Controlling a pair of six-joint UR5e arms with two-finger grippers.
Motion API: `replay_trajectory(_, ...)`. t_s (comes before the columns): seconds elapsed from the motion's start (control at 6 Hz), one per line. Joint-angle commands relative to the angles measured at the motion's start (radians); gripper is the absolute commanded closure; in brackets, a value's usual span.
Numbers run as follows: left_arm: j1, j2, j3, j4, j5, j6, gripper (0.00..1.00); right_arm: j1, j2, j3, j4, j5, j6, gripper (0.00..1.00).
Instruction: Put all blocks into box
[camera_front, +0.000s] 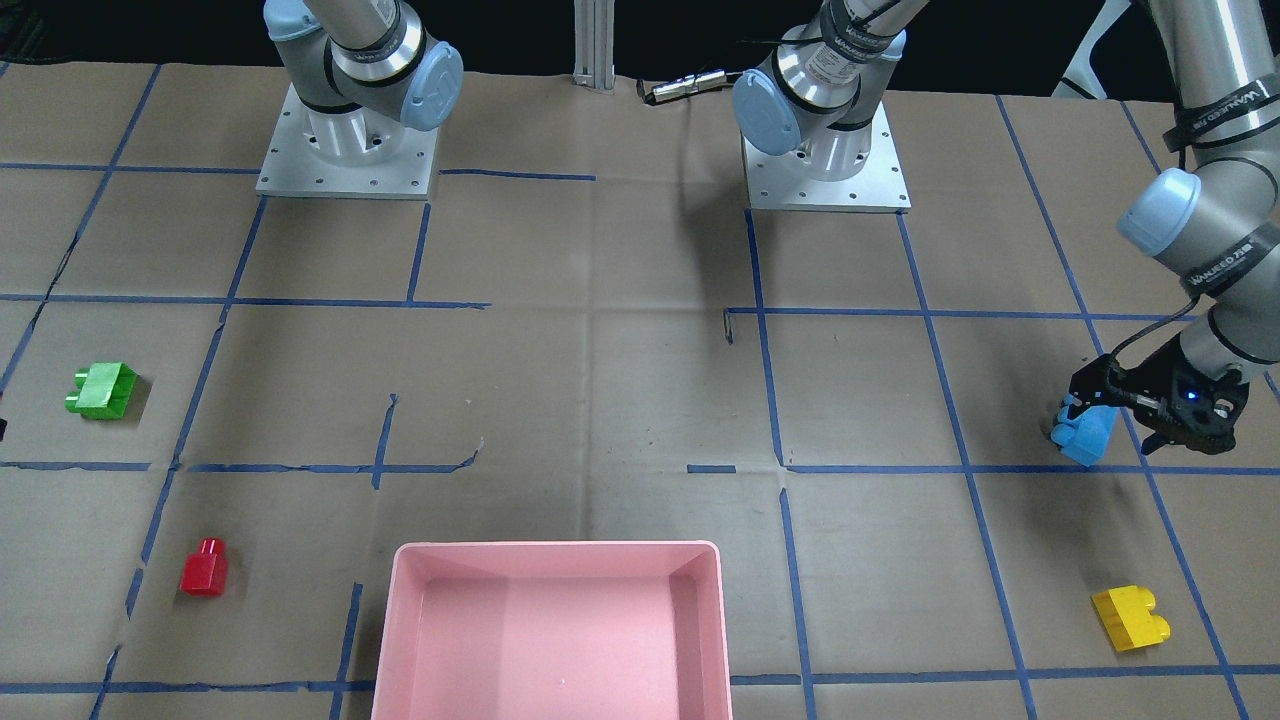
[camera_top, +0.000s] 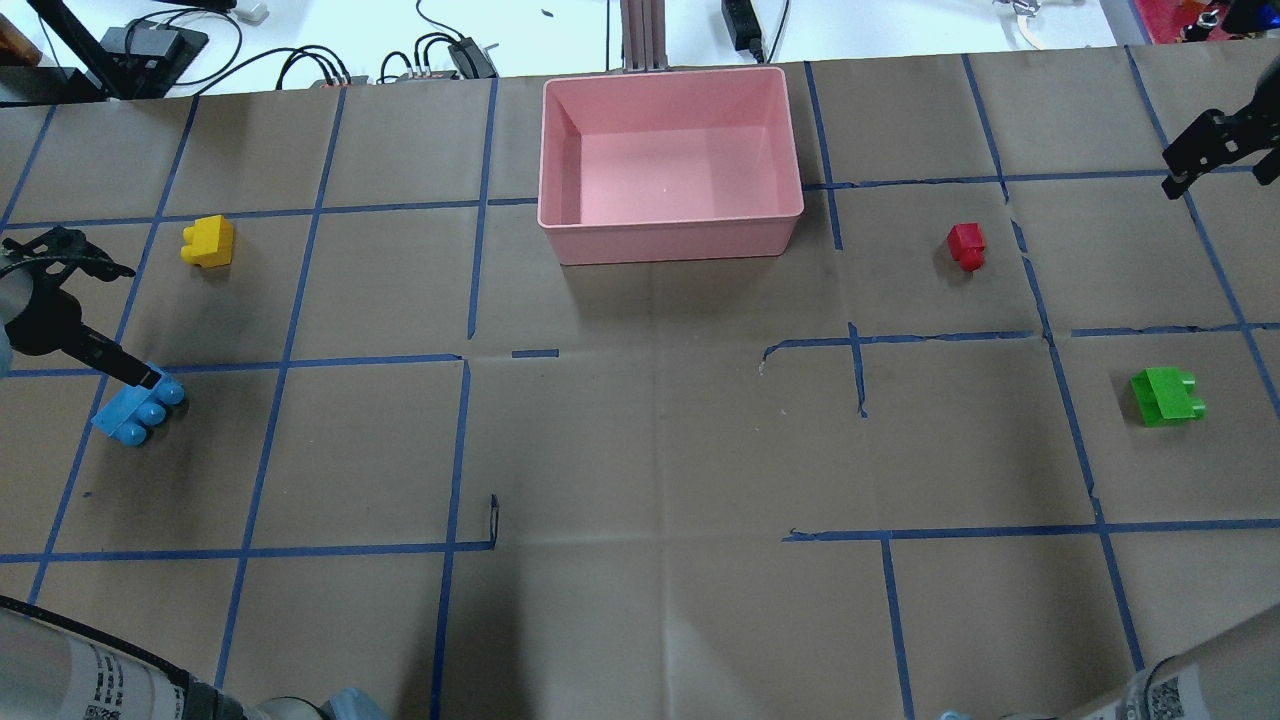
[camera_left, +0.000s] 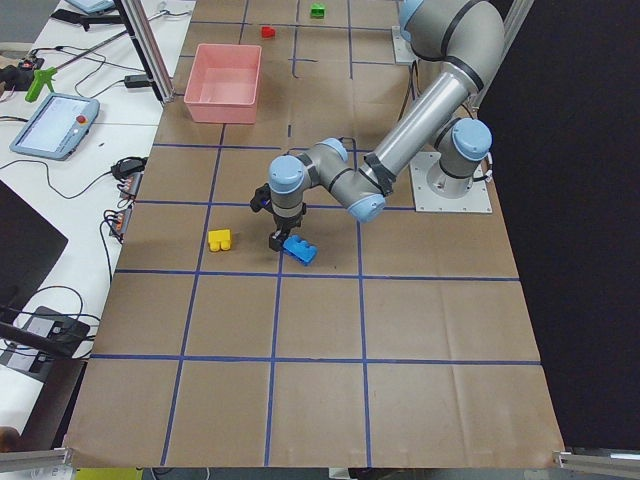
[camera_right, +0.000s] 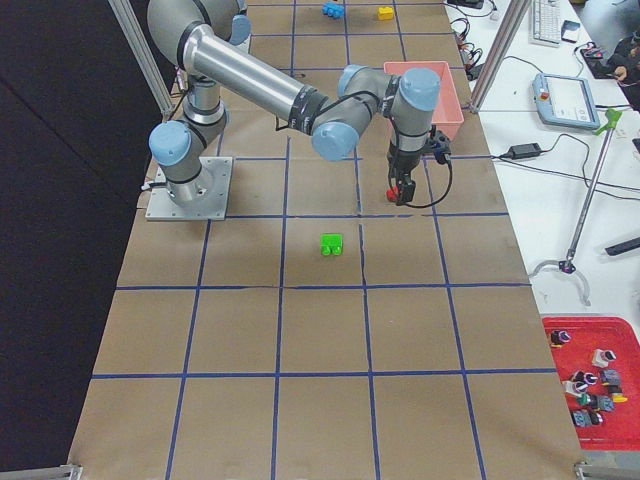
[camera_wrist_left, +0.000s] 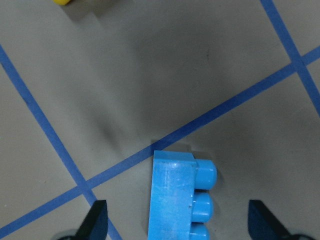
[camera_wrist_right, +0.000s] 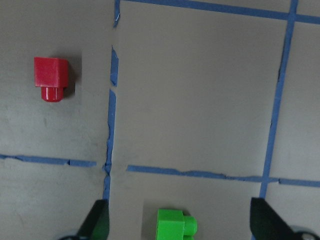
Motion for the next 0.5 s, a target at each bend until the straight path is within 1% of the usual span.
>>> replay_trajectory(0.0, 0.003, -0.021, -0.052, 0.061, -0.003, 0.022, 0.01, -0.024, -0.057, 0.235, -0.155, -0.014, -0.014, 0.00)
replay_trajectory(0.17, 0.003, -0.027, -0.073, 0.087, -0.003, 0.036, 0.01, -0.103, -0.079, 0.324, -0.188, -0.008, -0.020, 0.00)
replay_trajectory(0.33, 0.017, -0.027, -0.074, 0.087, 0.003, 0.066, 0.01, -0.149, -0.079, 0.383, -0.269, -0.003, -0.074, 0.00)
